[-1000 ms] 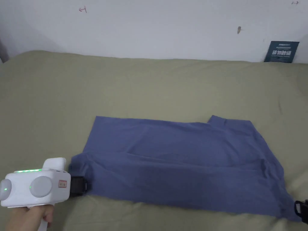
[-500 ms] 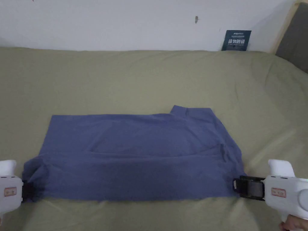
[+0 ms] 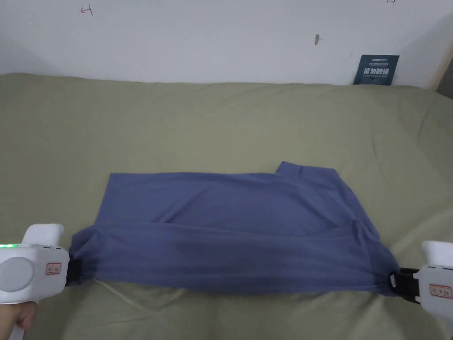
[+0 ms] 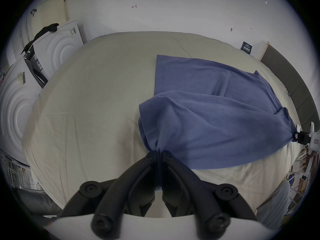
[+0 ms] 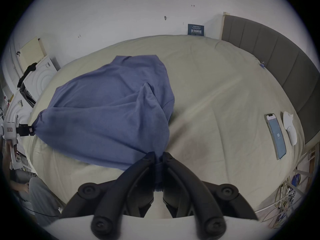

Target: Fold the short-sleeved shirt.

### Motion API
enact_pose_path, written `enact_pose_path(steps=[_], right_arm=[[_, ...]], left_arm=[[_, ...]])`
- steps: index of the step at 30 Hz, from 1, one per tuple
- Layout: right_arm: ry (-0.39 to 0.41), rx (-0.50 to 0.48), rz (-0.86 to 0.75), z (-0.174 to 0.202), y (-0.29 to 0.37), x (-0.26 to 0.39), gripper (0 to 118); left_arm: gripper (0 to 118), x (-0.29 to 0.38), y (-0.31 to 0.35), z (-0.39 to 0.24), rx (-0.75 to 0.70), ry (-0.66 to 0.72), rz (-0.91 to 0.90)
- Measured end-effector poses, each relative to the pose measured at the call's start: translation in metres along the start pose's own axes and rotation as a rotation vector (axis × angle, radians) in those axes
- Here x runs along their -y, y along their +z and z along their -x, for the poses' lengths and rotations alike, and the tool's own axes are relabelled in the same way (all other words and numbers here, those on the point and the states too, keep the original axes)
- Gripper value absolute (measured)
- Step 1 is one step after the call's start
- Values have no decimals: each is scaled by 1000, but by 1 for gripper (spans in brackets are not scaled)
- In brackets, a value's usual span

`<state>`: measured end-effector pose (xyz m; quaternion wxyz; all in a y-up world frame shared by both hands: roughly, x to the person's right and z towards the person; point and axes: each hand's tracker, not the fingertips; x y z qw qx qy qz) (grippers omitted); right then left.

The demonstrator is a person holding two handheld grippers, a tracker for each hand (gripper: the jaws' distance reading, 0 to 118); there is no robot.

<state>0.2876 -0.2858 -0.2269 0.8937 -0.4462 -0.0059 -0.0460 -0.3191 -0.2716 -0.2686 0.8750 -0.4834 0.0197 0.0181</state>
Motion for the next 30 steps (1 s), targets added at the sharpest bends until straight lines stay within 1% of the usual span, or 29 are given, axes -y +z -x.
enact_pose_path(steps=[3,7,10,13,17,18,19,20,21,22,24,26,27,28,29,30], right_arm=[[8,-3,-10,0,20,10,9],[4,-31,13,-1,48,42,9],[35,-37,37,-1,61,70,9],[3,-51,54,-2,65,92,9],[-46,-61,48,2,63,101,10],[-57,-59,43,3,64,100,22],[-65,-34,39,5,66,98,69],[-67,-33,35,1,67,94,107],[-75,-50,28,1,73,91,118],[-90,-58,-43,4,80,85,111],[-93,-51,-42,7,91,73,112],[-85,-52,-109,15,97,58,111],[-79,-58,-130,19,97,50,111],[-75,-63,-142,19,91,43,104],[-73,-61,-163,22,86,34,90],[-69,-56,-190,27,84,27,65]], left_arm=[[4,15,18,3,-3,-17,1],[4,53,46,15,17,0,14],[4,82,60,22,25,4,40],[4,104,68,29,30,19,48],[4,110,70,32,53,55,36],[6,109,72,31,70,63,26],[26,107,74,30,71,68,21],[63,105,78,29,24,60,4],[103,103,81,30,23,58,-4],[118,102,82,34,19,68,-19],[118,94,91,38,26,97,-68],[118,77,94,36,31,99,-120],[116,72,91,33,32,99,-136],[106,63,90,30,33,109,-157],[88,53,88,27,42,120,-180],[58,45,81,25,60,122,-190]])
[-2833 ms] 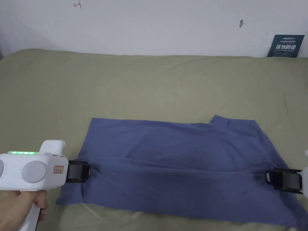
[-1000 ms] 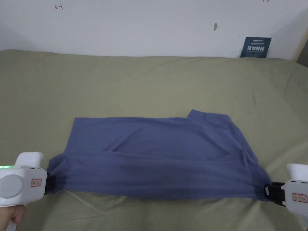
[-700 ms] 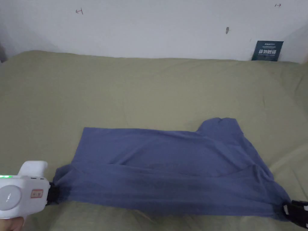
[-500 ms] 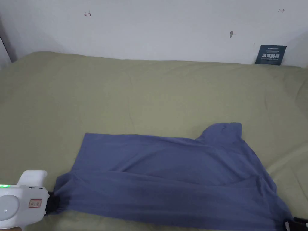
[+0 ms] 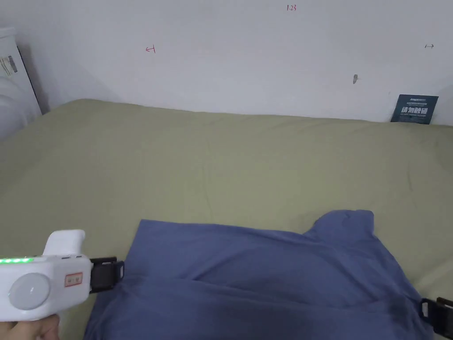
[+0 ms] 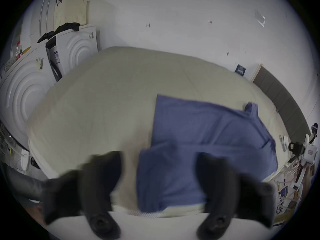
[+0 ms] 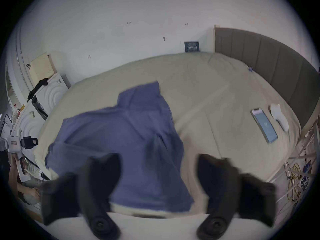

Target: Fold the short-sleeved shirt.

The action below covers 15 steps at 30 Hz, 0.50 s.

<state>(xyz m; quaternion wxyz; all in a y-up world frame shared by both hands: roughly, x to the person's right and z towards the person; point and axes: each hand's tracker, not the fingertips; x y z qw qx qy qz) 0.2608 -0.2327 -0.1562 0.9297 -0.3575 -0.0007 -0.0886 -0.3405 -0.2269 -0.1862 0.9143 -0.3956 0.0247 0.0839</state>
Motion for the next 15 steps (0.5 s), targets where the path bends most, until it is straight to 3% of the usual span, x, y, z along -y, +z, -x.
enact_pose_path(steps=[1,2,9,10,12,13,15], right_arm=[[5,-6,-21,5,-6,-7,23],[14,4,-35,9,-17,-12,6],[89,59,5,17,-98,-52,2],[84,59,24,10,-114,-55,2],[89,66,50,1,-135,-64,2],[94,60,65,-4,-146,-69,2],[138,88,66,3,-151,-70,2]], left_arm=[[12,-8,-11,-4,15,4,-13],[0,-15,-24,-9,1,9,-18],[0,-65,-116,-41,-101,-93,26],[17,-71,-131,-40,-107,-93,41],[90,-84,-161,-32,-118,-91,83],[118,-92,-182,-28,-133,-100,136],[118,-96,-210,-25,-153,-108,167]])
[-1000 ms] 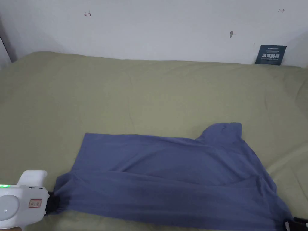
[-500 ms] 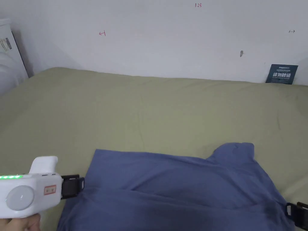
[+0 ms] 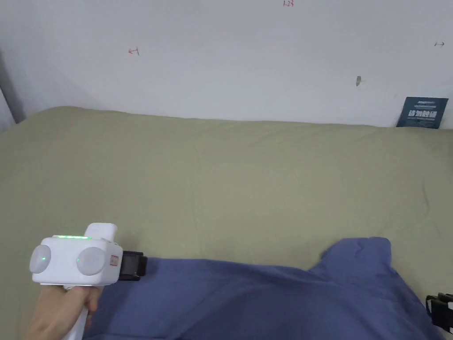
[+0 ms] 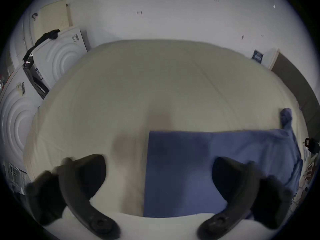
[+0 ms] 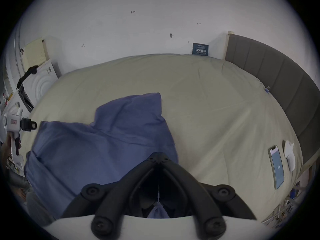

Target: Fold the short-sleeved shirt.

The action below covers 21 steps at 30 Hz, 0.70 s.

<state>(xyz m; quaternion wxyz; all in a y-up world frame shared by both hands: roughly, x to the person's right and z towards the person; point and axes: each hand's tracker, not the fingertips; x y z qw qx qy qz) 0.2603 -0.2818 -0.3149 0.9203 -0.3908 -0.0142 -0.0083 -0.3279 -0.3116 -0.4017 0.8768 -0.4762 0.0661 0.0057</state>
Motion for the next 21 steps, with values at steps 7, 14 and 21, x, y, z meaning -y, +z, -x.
enact_pose_path(steps=[7,14,21], right_arm=[[-1,23,72,-24,-46,-12,2],[-59,-13,124,-29,-68,-37,67],[4,4,315,-7,-114,-49,103]], left_arm=[[112,-4,-23,-25,-35,-32,60],[4,-16,6,-24,85,-39,54],[4,-17,-2,-26,67,-39,65]])
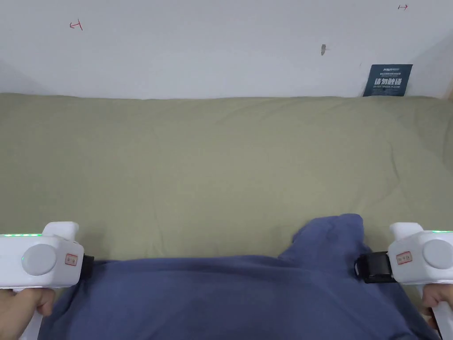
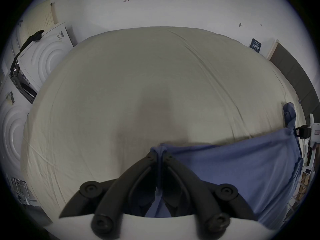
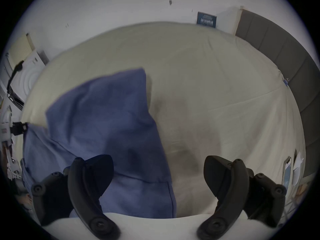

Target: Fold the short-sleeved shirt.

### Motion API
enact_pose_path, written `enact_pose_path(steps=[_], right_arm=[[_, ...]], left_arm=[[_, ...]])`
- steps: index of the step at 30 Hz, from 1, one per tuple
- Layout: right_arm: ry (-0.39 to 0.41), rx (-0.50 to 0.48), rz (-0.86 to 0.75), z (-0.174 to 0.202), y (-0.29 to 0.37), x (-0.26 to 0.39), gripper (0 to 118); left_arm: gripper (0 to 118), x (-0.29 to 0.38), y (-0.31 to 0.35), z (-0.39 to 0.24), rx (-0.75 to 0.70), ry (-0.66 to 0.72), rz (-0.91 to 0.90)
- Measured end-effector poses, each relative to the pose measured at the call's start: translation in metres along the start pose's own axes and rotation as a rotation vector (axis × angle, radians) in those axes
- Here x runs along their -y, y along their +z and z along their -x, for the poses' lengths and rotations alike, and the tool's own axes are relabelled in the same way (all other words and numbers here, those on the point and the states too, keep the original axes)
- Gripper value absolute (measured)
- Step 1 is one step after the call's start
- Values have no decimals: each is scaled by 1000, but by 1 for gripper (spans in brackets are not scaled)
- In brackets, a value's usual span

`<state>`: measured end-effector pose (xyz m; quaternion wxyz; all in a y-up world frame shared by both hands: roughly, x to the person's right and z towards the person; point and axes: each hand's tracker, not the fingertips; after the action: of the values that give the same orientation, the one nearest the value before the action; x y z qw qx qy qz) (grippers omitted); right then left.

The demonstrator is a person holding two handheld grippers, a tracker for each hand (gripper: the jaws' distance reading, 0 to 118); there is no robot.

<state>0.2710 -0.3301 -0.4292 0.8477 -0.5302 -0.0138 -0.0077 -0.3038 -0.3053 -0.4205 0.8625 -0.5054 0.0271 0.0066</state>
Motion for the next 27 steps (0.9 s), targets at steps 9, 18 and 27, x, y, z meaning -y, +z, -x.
enact_pose_path(steps=[9,18,27], right_arm=[[23,-43,-129,-6,45,9,4],[-4,-129,-279,-14,156,79,4],[11,-169,-331,-17,210,195,4]], left_arm=[[4,6,22,7,9,-12,-14],[4,58,129,33,82,-2,-183],[4,173,194,48,80,-19,-214]])
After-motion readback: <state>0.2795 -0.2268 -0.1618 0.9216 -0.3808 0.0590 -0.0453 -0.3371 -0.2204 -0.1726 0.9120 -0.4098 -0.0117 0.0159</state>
